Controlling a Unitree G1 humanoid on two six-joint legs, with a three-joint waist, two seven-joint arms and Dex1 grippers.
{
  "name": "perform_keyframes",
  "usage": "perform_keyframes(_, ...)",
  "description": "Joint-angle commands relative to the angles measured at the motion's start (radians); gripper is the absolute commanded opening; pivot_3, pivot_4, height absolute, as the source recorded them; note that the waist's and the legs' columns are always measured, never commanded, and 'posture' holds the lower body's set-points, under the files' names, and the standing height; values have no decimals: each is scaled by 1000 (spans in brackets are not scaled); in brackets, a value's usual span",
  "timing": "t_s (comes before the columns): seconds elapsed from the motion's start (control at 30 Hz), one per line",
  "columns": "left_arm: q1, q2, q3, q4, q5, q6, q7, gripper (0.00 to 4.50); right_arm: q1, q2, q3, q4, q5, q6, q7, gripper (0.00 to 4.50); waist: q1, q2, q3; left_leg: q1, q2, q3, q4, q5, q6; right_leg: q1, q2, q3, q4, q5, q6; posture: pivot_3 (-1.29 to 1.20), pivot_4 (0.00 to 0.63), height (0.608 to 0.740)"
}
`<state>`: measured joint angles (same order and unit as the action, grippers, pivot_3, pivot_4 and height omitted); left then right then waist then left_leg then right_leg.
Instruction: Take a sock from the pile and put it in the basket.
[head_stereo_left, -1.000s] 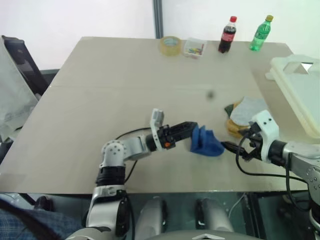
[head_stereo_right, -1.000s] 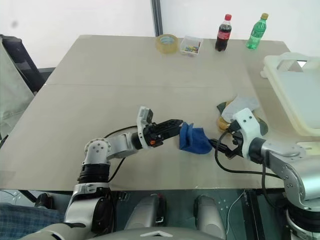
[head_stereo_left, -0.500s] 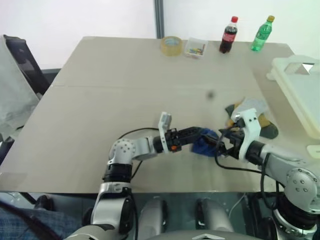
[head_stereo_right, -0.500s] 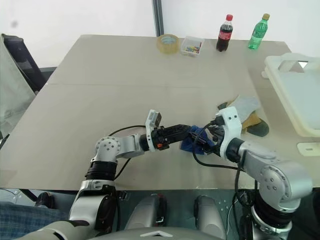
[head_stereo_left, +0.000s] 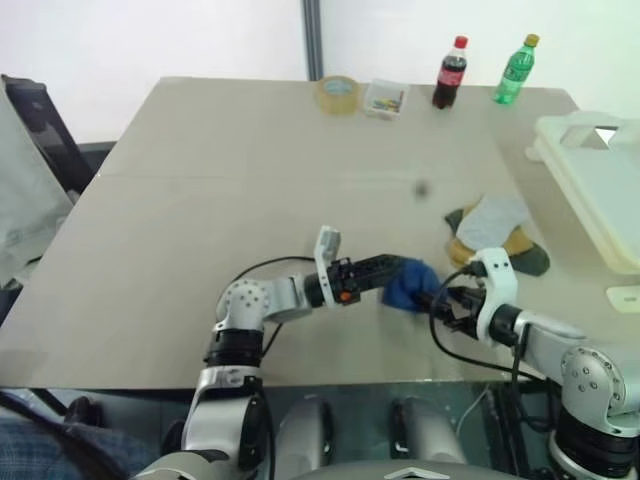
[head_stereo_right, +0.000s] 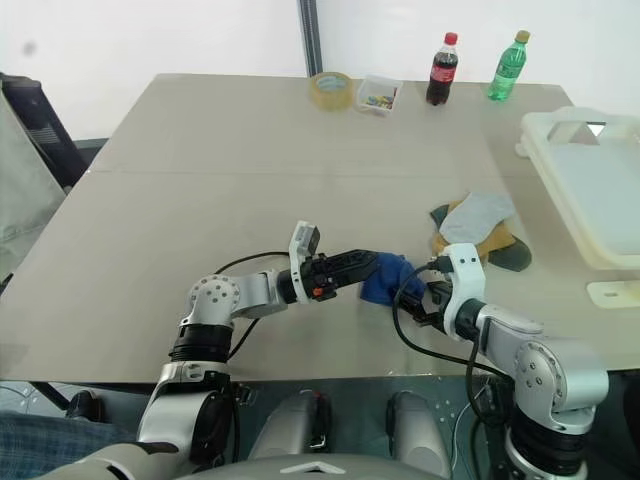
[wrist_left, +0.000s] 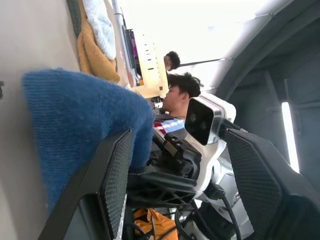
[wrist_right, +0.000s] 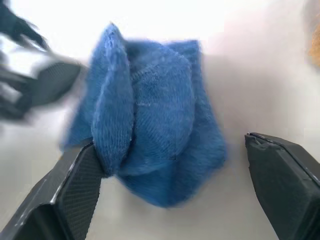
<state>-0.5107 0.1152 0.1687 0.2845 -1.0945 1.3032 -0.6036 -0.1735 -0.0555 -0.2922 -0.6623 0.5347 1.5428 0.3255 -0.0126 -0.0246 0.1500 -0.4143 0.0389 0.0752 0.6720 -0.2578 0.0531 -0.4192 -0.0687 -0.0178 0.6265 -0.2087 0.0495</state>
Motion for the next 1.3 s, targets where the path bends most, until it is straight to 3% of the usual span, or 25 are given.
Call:
perform_keyframes(0.03, 7, -7, 6, -33, 2, -4, -7, 3191, -13, 24, 38, 64, 26, 14, 7, 2629, -4, 0, 0, 0, 0, 0, 0, 0, 0, 0, 0, 0, 0, 0, 0, 0, 150, 740)
perform_keyframes(0.23, 16, 4, 8, -54, 3, -2, -14, 3191, -77, 115, -56, 156, 39, 6, -14, 113, -3, 1, 1, 0, 0, 0, -1, 0, 0, -1, 0, 0, 0, 0, 0, 0, 150, 740)
perform_keyframes(0.33, 29, 30, -12, -97, 31, -39, -45, 3191, -75, 114, -79, 154, 42, 15, -19, 49, -2, 2, 1, -1, 0, 0, -1, 0, 0, -1, 0, 0, 0, 0, 0, 0, 150, 740)
perform_keyframes(0.47, 91, 138, -171, -279, 224, -279, -185, 3191, -60, 73, -87, 131, 40, 15, -23, 49, -2, 3, 1, -2, 0, 0, -1, 0, 0, -1, -2, 0, -1, 0, 0, 0, 150, 740)
perform_keyframes(0.57, 150, 217, -288, -385, 415, -573, -304, 3191, -64, 39, -123, 108, 59, 24, -12, 49, 3, 5, 1, -2, 0, 0, -2, 0, 0, -2, -3, 0, -1, 0, 0, 0, 150, 740)
perform_keyframes(0.7, 192, 285, -385, -383, 643, -962, -429, 3191, -92, -45, -164, 87, 89, 32, 15, 49, 3, 7, 2, -3, -1, 1, -2, 0, -1, -2, -5, 0, -2, 0, -1, 0, 150, 740)
perform_keyframes(0.93, 169, 251, -404, -268, 786, -1294, -461, 3191, -173, -146, -198, 87, 94, 71, 11, 49, 1, 12, 1, -11, 0, 4, -2, 0, 0, -13, -5, 1, -1, 0, -1, 0, 150, 740)
perform_keyframes(1.13, 94, 175, -388, -222, 781, -1357, -435, 3191, -333, -385, -272, 196, 259, 72, -38, 49, 7, 14, 3, -18, -2, 3, 1, 0, 2, -17, -4, 1, -1, 3, 4, 0, 150, 740)
perform_keyframes(1.3, 2, 67, -367, -179, 758, -1344, -366, 3191, -456, -617, -360, 439, 387, 72, -182, 49, 13, 13, 3, -17, -3, 2, 1, -1, 3, -14, -2, 0, -1, 3, 5, 0, 150, 740)
